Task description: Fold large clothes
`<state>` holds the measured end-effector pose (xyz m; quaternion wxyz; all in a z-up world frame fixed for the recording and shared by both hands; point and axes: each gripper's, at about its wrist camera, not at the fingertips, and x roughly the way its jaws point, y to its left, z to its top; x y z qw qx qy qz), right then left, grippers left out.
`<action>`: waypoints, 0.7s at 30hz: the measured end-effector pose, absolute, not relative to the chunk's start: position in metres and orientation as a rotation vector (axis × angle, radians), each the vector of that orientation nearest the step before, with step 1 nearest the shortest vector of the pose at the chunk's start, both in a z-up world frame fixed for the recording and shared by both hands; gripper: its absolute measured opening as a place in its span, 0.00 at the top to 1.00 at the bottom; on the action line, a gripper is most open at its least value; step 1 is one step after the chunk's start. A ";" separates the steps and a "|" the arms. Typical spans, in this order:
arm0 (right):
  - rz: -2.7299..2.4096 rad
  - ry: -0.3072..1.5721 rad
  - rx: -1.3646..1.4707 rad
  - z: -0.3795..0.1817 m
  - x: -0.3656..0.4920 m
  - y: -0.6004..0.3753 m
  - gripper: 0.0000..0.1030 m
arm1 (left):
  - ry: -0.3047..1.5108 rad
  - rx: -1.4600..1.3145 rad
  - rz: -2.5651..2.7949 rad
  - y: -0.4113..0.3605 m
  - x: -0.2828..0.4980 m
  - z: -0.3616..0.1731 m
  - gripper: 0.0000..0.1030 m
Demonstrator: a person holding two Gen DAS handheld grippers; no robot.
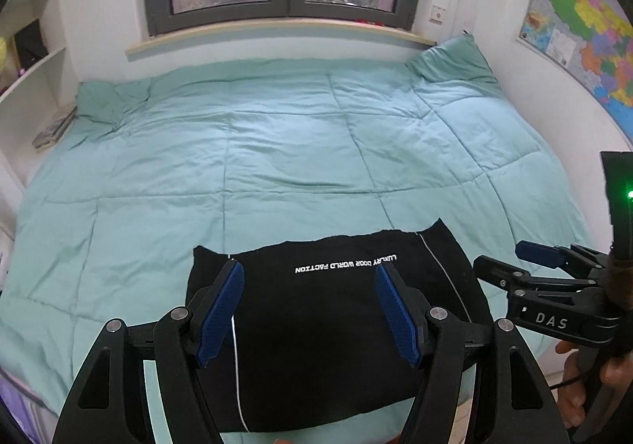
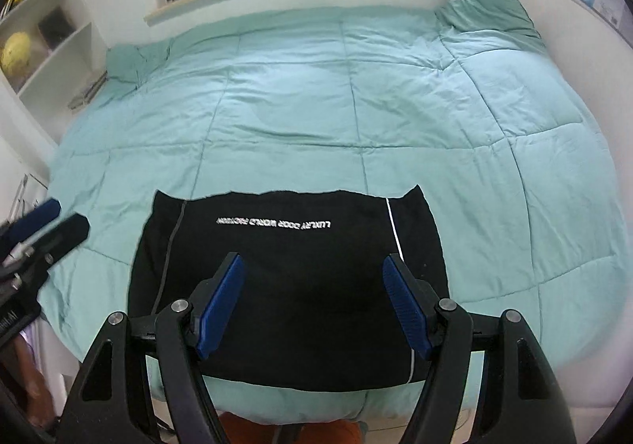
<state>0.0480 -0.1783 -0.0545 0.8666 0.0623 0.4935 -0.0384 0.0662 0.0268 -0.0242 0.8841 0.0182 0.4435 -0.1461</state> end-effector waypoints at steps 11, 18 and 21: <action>-0.110 1.009 0.089 -0.051 0.052 -0.167 0.28 | 0.951 0.010 -0.250 0.028 0.063 -0.036 0.31; -0.105 1.048 0.073 -0.064 0.060 -0.168 0.28 | 0.992 0.017 -0.235 0.027 0.071 -0.049 0.31; -0.107 1.049 0.071 -0.065 0.062 -0.168 0.28 | 1.002 0.007 -0.236 0.027 0.075 -0.049 0.31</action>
